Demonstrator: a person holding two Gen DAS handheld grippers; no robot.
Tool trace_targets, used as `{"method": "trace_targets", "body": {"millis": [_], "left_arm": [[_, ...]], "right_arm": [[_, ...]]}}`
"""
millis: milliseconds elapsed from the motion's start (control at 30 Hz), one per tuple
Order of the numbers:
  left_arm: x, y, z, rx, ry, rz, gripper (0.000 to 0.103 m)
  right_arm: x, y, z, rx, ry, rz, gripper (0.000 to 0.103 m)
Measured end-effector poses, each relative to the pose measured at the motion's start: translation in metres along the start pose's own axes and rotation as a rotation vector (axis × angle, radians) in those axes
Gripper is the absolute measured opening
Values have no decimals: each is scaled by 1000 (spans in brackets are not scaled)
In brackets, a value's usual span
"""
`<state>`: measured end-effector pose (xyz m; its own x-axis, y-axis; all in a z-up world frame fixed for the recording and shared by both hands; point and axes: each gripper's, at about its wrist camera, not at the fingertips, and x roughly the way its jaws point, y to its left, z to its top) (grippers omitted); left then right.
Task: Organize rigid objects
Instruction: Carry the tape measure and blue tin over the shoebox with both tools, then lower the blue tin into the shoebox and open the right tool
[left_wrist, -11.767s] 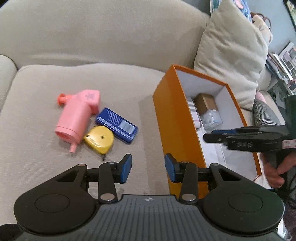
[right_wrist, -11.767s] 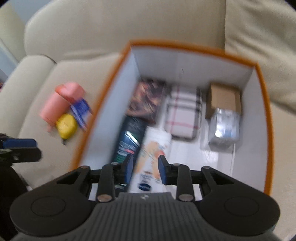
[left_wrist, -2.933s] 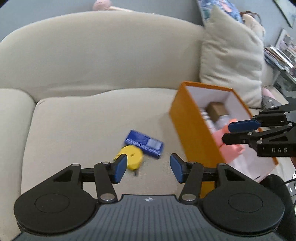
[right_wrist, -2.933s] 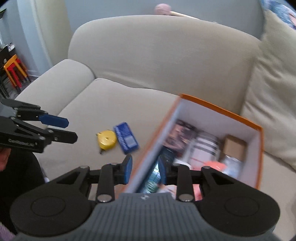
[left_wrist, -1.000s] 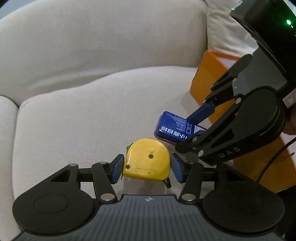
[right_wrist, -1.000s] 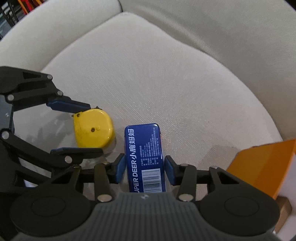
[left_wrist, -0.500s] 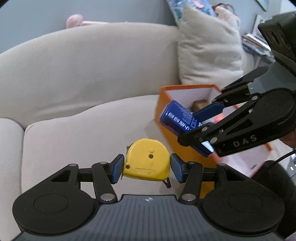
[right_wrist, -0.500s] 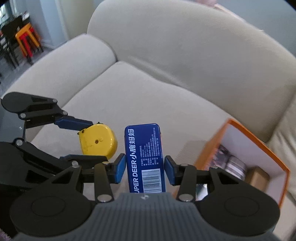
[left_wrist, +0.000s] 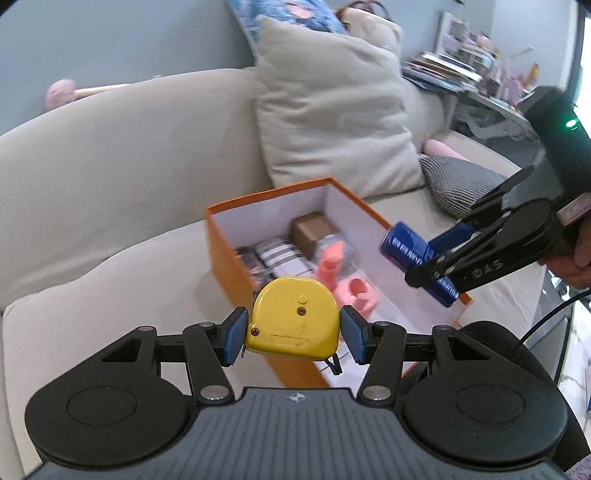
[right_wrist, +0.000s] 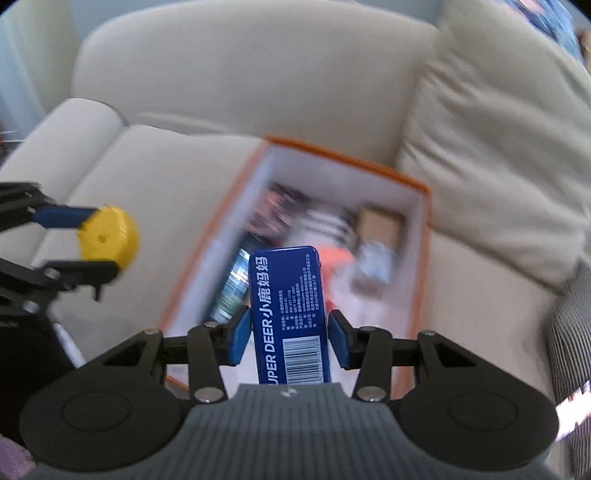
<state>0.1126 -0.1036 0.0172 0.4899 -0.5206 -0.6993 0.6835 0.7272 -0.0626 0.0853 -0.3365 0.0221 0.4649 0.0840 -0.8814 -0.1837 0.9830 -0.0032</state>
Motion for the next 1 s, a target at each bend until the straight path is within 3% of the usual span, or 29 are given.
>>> {"method": "trace_targets", "body": {"millis": [200, 500, 633, 833, 1000], "left_arm": [[27, -20, 7, 73, 46, -27, 62], [60, -25, 9, 139, 92, -64, 62], [74, -24, 10, 152, 101, -89, 62], [91, -23, 11, 181, 114, -106, 62], [99, -19, 12, 178, 120, -115, 62]], "right_arm": [[43, -22, -16, 99, 96, -45, 47], [88, -26, -17, 167, 221, -97, 47], [101, -30, -14, 226, 225, -133, 47], [113, -23, 0, 192, 174, -194, 47], [122, -23, 11, 152, 165, -194, 48]]}}
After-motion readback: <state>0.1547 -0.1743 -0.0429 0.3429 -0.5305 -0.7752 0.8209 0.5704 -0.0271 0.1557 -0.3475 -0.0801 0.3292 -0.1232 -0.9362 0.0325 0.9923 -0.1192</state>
